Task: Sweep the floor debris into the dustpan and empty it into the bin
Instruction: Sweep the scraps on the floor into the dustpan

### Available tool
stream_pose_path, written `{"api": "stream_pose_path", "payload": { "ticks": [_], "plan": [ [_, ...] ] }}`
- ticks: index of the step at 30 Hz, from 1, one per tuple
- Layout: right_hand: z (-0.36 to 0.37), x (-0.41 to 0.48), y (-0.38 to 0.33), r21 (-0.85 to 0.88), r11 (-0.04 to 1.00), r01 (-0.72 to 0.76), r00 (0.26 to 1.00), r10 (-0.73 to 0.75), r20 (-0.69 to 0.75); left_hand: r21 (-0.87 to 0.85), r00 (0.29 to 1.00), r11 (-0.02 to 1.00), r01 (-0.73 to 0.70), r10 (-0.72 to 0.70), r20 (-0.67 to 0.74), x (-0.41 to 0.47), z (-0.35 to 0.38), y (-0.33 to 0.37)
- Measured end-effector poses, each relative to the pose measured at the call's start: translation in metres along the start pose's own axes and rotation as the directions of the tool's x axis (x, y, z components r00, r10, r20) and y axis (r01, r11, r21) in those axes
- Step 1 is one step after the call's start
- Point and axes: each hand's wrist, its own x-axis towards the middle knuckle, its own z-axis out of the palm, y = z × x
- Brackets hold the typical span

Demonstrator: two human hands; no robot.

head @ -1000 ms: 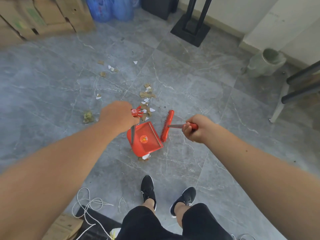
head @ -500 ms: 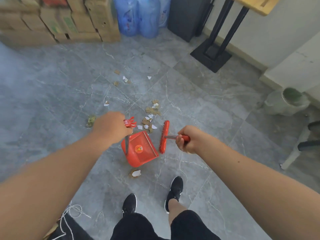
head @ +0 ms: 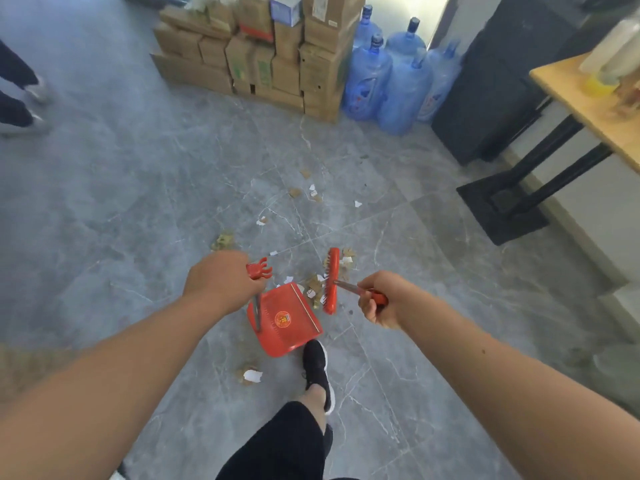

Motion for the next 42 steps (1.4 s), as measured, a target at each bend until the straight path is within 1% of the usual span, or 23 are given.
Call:
{"api": "stream_pose_path", "payload": {
  "ticks": [6, 12, 14, 17, 20, 23, 29, 35, 38, 42],
  "plan": [
    [0.008, 0.023, -0.100, -0.092, 0.996, -0.008, 1.000, 0.009, 0.011, -0.049, 0.990, 0.989, 0.140, -0.142, -0.022, 0.059, -0.010, 0.002],
    [0.015, 0.039, -0.189, -0.218, 0.976, 0.010, 1.000, -0.012, -0.009, -0.083, 0.984, 0.980, 0.178, -0.178, 0.012, 0.133, -0.027, 0.030],
    [0.016, 0.043, -0.218, -0.258, 0.966, 0.019, 1.000, -0.023, -0.016, -0.080, 0.987, 0.984, 0.160, -0.159, 0.025, 0.153, -0.035, 0.048],
    [0.011, 0.054, -0.261, -0.254, 0.967, 0.019, 0.999, -0.029, -0.036, -0.067, 0.989, 0.987, 0.148, -0.146, 0.036, 0.181, -0.049, 0.076],
    [-0.001, 0.071, -0.304, -0.238, 0.971, 0.027, 0.998, -0.039, -0.043, -0.064, 0.987, 0.985, 0.159, -0.157, 0.027, 0.216, -0.059, 0.099],
    [-0.016, 0.087, -0.349, -0.266, 0.963, 0.044, 0.997, -0.057, -0.043, -0.059, 0.986, 0.984, 0.166, -0.164, 0.027, 0.253, -0.067, 0.126],
    [-0.055, 0.122, -0.442, -0.357, 0.931, 0.075, 0.996, -0.087, -0.017, -0.052, 0.963, 0.962, 0.269, -0.269, 0.008, 0.328, -0.083, 0.196],
    [-0.100, 0.148, -0.545, -0.455, 0.889, 0.040, 0.998, -0.060, -0.030, -0.060, 0.931, 0.930, 0.363, -0.364, 0.002, 0.400, -0.092, 0.273],
    [-0.118, 0.164, -0.585, -0.513, 0.858, 0.021, 0.998, -0.048, -0.040, -0.087, 0.924, 0.921, 0.381, -0.383, -0.012, 0.430, -0.092, 0.301],
    [-0.131, 0.188, -0.620, -0.576, 0.817, 0.000, 0.995, -0.055, -0.078, -0.083, 0.924, 0.921, 0.381, -0.383, -0.007, 0.460, -0.095, 0.328]
  ]
}}
